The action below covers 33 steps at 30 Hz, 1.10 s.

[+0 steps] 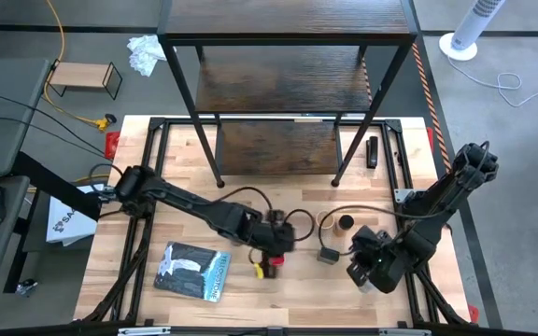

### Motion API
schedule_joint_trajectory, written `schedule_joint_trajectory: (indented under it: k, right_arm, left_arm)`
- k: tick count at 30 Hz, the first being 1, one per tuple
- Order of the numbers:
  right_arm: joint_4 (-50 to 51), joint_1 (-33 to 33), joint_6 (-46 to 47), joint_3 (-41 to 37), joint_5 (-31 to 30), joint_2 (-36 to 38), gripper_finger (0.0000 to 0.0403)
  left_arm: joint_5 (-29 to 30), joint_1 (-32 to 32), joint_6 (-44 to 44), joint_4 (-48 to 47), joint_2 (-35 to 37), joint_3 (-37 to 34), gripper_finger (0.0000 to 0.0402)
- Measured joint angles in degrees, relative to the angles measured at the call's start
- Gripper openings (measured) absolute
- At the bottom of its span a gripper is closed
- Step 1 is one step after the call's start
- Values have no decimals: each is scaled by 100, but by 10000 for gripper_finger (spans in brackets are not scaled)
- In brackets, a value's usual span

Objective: Shelf spices
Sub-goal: Adjust the seasoning bottles and cans

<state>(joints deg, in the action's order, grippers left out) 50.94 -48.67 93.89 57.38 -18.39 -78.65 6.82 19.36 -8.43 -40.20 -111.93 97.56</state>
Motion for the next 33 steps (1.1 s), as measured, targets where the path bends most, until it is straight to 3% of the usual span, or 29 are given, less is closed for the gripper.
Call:
schedule_joint_trajectory:
  k: [2, 5, 7, 15, 24, 33]
  right_arm:
    - [176, 14, 52, -4, 501, -203, 0]
    - [238, -10, 384, -18, 558, -528, 0]
    - [-43, 47, 511, -13, 538, -789, 0]
    - [-840, 447, 674, -13, 372, -1786, 0]
    - [-1026, 737, 755, -13, 125, -2042, 0]
    - [-2832, 1229, -645, -13, -1196, -2042, 0]
  left_arm:
    - [207, 4, -140, -889, 39, 0, 0]
    - [420, 47, -500, -1905, 42, -60, 0]
    - [429, 90, -673, -2068, 41, -246, 0]
    - [561, 263, -1256, -1627, 34, -680, 0]
    - [948, 286, -1400, -1155, 36, -678, 0]
    - [821, 338, -1795, -489, -220, -678, 0]
